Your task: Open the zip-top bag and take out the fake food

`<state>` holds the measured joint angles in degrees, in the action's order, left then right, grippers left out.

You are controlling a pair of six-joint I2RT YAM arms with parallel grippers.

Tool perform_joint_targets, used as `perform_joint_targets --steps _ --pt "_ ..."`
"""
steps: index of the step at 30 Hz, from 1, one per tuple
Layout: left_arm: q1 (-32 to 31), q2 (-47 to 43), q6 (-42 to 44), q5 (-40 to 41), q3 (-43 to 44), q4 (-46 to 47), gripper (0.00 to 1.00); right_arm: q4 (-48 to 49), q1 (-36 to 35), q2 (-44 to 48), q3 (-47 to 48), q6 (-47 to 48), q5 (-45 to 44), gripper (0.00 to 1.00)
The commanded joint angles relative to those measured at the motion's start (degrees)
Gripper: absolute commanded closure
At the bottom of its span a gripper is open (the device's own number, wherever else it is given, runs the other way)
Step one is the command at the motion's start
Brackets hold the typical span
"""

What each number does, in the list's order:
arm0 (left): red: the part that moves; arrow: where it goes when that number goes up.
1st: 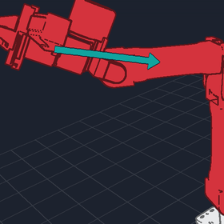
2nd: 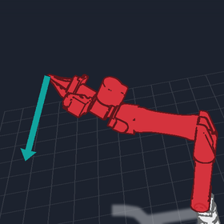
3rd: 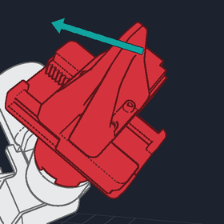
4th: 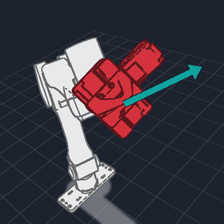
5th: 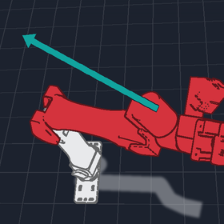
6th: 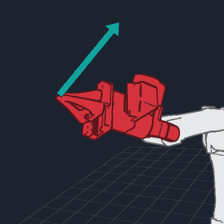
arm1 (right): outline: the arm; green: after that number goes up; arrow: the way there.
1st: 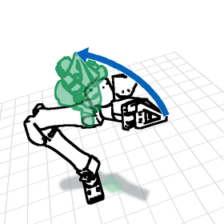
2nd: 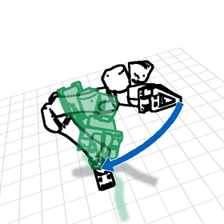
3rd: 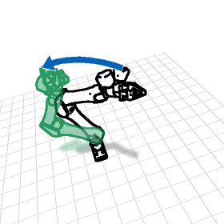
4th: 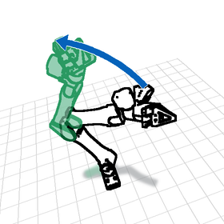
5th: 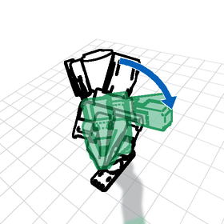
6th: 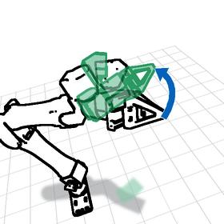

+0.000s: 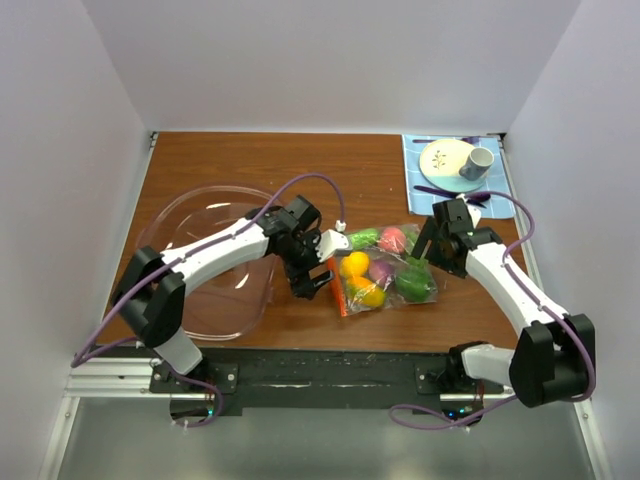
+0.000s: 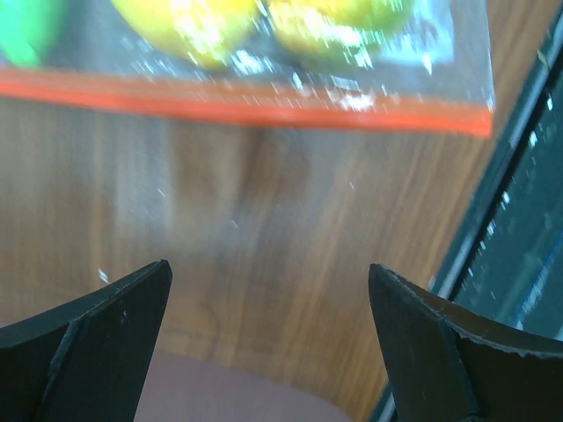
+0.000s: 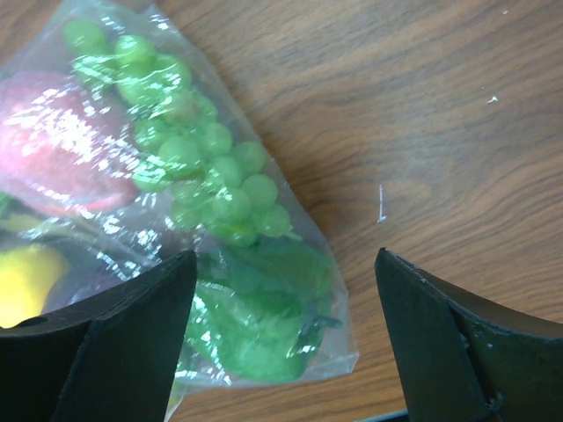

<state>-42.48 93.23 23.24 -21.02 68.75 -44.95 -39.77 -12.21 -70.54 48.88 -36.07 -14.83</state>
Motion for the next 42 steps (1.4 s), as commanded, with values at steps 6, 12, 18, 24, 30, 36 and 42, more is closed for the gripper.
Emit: perform_joint_targets --steps 6,12,18,24,30,36,42 --pt "-0.59 4.15 -5.75 -4.91 4.72 11.98 0.00 4.61 2.01 -4.16 -3.97 -3.21 0.76 0.37" --pt "-0.85 8.36 -7.69 -4.57 4.46 17.87 0.00 6.37 2.10 -7.24 -4.76 -3.21 3.23 0.39" --pt "-1.03 13.73 -9.45 -4.04 5.69 21.38 0.00 7.78 2.10 -9.00 -5.81 -3.21 4.63 0.39" --pt "-1.11 15.93 -11.99 -5.16 8.23 24.12 0.00 10.59 2.10 -10.84 -8.18 -2.25 7.61 0.43" --pt "-1.64 14.61 -16.38 -10.18 8.77 28.41 0.00 12.87 2.10 -12.51 -10.12 -0.23 9.29 0.48" --pt "-4.10 17.94 -15.86 -6.33 9.12 30.10 0.00 14.19 2.10 -13.39 -11.00 0.91 10.35 0.67" --pt "-4.80 21.64 -14.28 -3.95 9.74 27.29 0.00 12.79 2.19 -10.93 -11.18 1.01 10.70 0.71"
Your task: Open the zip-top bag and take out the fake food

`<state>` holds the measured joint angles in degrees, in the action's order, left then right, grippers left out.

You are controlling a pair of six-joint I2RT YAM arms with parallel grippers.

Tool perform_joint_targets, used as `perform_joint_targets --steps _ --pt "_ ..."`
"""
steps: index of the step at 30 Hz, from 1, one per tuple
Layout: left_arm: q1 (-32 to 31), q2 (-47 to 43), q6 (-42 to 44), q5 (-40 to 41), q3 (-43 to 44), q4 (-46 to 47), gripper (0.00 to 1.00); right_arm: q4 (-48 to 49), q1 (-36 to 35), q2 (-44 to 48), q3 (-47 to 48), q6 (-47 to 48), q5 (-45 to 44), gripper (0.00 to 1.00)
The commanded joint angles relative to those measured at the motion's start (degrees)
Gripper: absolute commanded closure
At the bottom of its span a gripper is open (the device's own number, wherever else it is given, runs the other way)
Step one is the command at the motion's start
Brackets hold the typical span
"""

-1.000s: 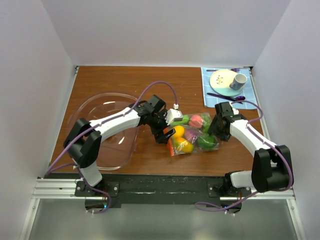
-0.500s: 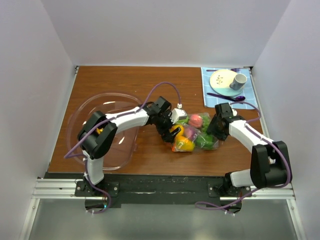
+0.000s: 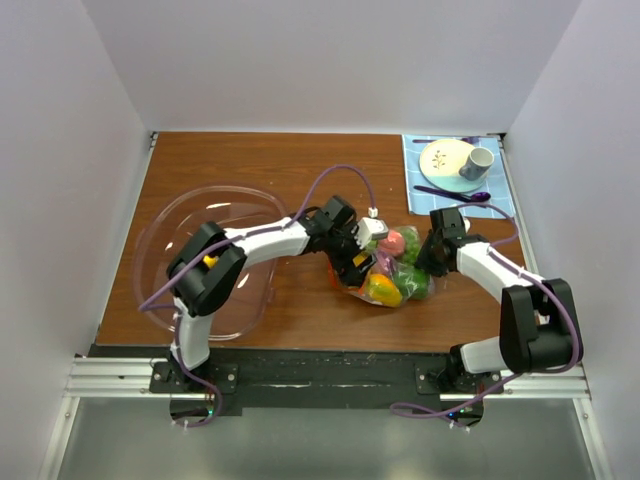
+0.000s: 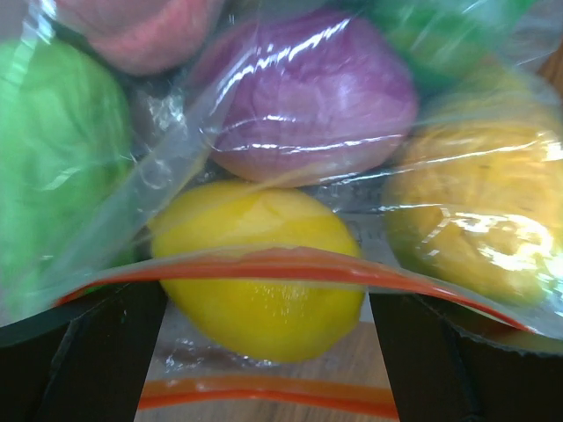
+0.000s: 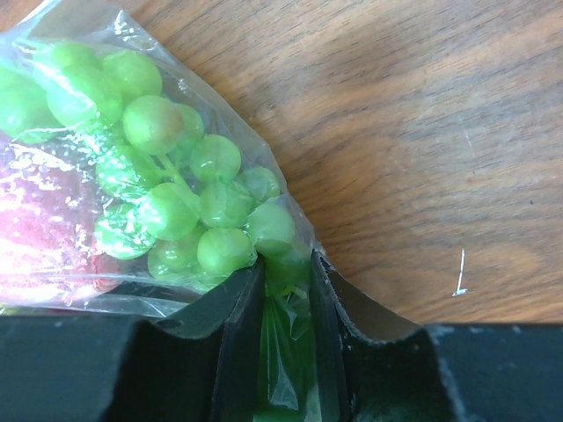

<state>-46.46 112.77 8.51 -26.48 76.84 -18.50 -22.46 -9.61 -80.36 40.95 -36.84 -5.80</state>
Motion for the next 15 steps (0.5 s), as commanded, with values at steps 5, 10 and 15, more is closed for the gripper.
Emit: perform_joint_targets --steps 5,10,15 --pt "-3.37 1.75 3.52 4.41 1.21 0.57 0.00 -4.96 -0.50 -0.68 -2.37 1.60 1.76 0.75" --pt "-3.46 -3.06 5.72 4.95 1.47 -1.53 0.44 -6.72 -0.50 1.42 -1.93 1.51 0.89 0.94" --pt "-2.94 -11.51 7.57 4.42 0.24 -7.23 0.66 -11.02 -0.50 6.96 1.41 1.95 -2.72 1.00"
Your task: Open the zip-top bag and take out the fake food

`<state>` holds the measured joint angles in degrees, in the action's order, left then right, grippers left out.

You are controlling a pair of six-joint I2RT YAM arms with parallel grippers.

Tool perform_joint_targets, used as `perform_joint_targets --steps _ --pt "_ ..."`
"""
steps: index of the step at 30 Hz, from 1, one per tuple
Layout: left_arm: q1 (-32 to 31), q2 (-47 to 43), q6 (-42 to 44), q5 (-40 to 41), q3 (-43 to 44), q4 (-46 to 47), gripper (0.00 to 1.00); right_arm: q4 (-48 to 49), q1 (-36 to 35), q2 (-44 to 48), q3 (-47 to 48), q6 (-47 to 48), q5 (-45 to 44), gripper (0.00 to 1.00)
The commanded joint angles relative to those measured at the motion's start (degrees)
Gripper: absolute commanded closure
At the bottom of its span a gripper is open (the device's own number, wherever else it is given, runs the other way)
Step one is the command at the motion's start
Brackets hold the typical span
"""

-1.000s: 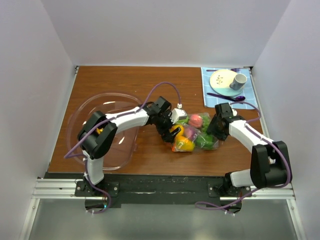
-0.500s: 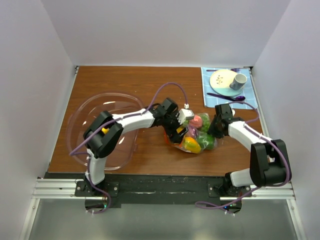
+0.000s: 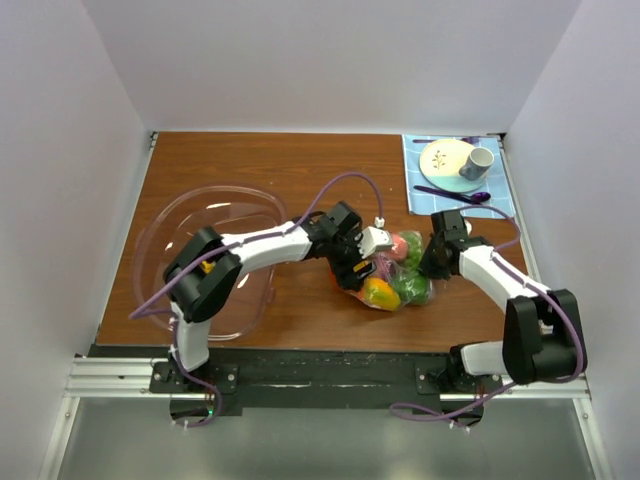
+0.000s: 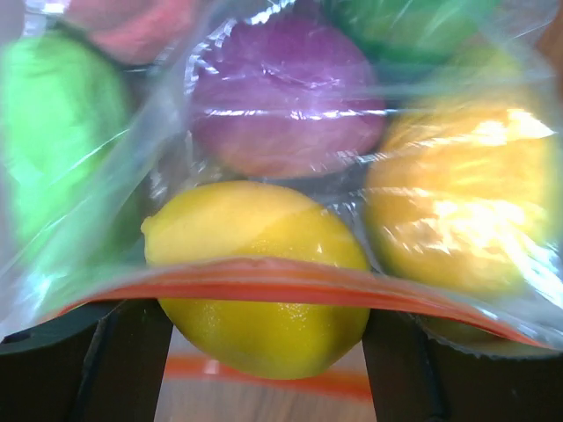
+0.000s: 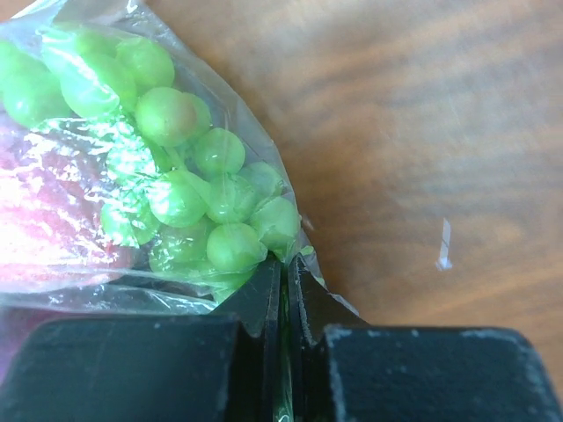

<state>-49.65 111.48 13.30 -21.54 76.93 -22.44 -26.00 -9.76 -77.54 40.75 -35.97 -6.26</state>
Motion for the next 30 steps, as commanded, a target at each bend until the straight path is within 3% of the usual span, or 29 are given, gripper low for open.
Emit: perform_joint_targets --steps 1,4,10,15,16,19,24,25,27,28,30 --pt "1.04 -13.19 2.70 -0.61 -0.02 -4.45 0.79 -8.10 -0.35 6.32 2.31 1.07 -3.31 1.00" --pt "3.58 -18.99 2.69 -1.40 -1.33 -7.62 1.00 -9.94 -0.35 8.19 4.68 1.34 -4.90 1.00" --pt "10.16 -28.31 5.15 -2.55 -1.43 -17.54 1.00 -10.92 -0.44 8.54 5.13 1.07 -4.29 1.00" --pt "19.92 -38.60 10.85 7.98 -5.63 -22.03 1.00 -10.91 -0.52 10.91 6.70 0.99 -1.48 1.00" --pt "24.29 -39.40 11.83 9.48 -6.52 -22.47 0.97 -11.18 -0.70 11.09 7.32 0.99 -1.12 1.00" --pt "31.60 -41.52 15.17 14.76 -10.81 -23.88 0.75 -12.93 -1.92 11.62 11.18 0.99 0.72 1.00" --pt "36.82 -43.54 16.06 16.45 -20.73 -20.37 0.79 -14.78 -5.61 11.53 16.81 0.02 0.73 1.00" --pt "36.82 -43.28 15.88 15.92 -21.98 -19.67 0.75 -15.04 -6.49 11.01 17.34 -0.16 0.46 1.00" --pt "36.82 -42.23 15.01 15.74 -23.31 -18.44 0.46 -15.66 -7.38 10.31 18.39 -0.25 0.37 1.00" --pt "36.73 -41.70 14.74 16.00 -22.96 -18.43 0.03 -15.92 -8.16 10.21 18.83 -0.25 0.29 1.00" --pt "36.73 -41.26 14.21 15.65 -20.61 -19.05 0.00 -16.54 -8.78 10.21 19.71 -0.33 -0.33 1.00"
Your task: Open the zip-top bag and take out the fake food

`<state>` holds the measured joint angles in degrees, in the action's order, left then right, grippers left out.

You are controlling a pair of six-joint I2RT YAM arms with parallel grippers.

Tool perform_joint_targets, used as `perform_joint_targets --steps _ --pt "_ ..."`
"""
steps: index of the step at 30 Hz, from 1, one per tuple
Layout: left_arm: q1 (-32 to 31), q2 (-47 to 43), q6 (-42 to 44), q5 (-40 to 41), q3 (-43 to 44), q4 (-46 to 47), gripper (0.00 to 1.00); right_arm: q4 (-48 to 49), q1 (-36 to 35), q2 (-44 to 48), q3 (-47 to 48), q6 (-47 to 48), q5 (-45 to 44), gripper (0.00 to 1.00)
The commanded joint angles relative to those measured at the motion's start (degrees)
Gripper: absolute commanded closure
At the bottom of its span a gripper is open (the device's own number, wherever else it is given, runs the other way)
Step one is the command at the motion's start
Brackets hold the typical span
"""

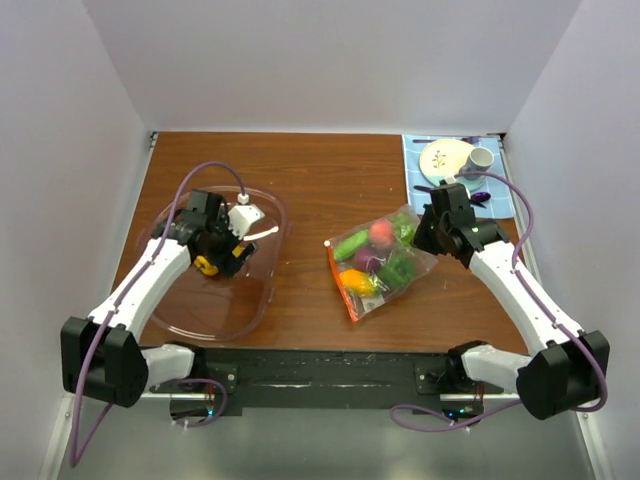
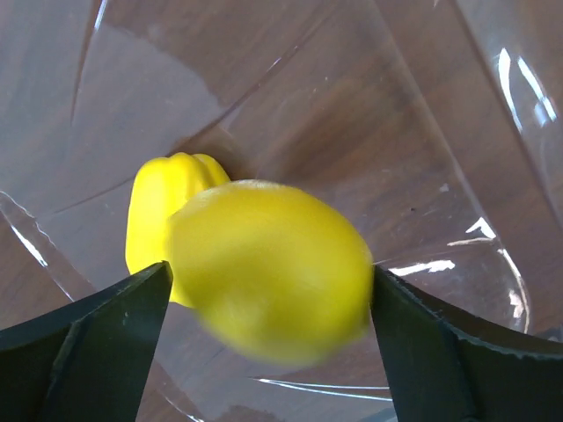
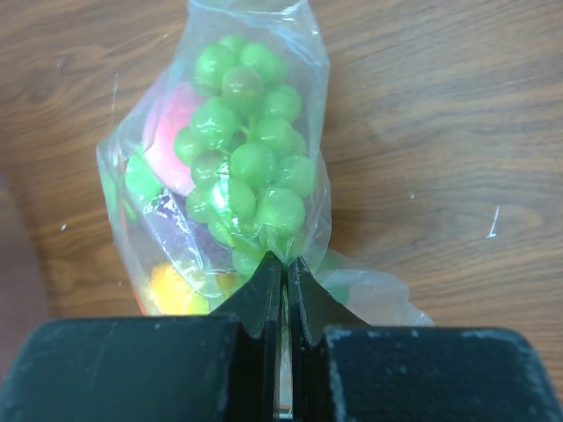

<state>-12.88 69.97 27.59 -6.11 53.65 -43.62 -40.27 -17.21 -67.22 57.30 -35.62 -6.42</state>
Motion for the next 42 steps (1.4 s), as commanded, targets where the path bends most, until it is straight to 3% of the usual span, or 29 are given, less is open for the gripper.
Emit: perform_joint_targets --steps 1,5,6,9,12,15,21,24,28,31,42 --pt "-0.04 0.08 -0.26 -0.91 3.91 1.87 0.00 -2.62 -1.51 -0.02 3.26 -0.77 -0.26 1.00" --pt "-3.89 0.60 -3.15 -12.31 14.88 -4.96 0.00 -4.46 -1.51 0.07 4.92 -0.77 0.00 1.00" --pt "-9.04 0.86 -4.64 -13.04 17.86 -5.51 0.00 -4.81 -1.68 0.33 5.45 -0.77 0.17 1.00" --pt "-20.72 1.91 -6.14 -14.72 17.38 -4.47 0.00 -4.11 -2.30 -0.27 4.76 -0.16 -2.89 1.00" --pt "-25.59 7.34 -6.41 -17.17 15.88 -2.53 0.00 -8.23 -3.26 -2.39 6.68 -0.85 -1.24 1.00" --pt "-30.16 12.71 -5.89 -16.83 15.61 -0.51 0.00 -6.22 -8.19 0.24 5.81 -2.79 -5.72 1.00" --pt "-31.68 17.38 -4.84 -15.69 10.43 4.32 0.00 -11.32 -9.50 1.30 12.13 -1.74 -5.80 1.00" --pt "-31.68 17.91 -4.65 -16.38 8.06 7.22 0.00 -8.17 -8.98 4.20 7.41 -2.09 -10.71 1.00" --pt "-31.76 19.58 -5.62 -18.58 7.70 10.47 0.00 -7.56 -8.45 -4.57 -0.14 -3.75 -8.09 1.00" --pt "-32.81 21.08 -6.76 -19.64 8.31 12.41 0.00 -2.46 -8.45 -4.32 -6.30 -5.95 -6.50 1.00" --pt "-36.95 27.76 -6.68 -23.68 13.15 14.17 0.00 -0.25 -8.45 -7.66 -11.32 -5.25 -9.05 1.00"
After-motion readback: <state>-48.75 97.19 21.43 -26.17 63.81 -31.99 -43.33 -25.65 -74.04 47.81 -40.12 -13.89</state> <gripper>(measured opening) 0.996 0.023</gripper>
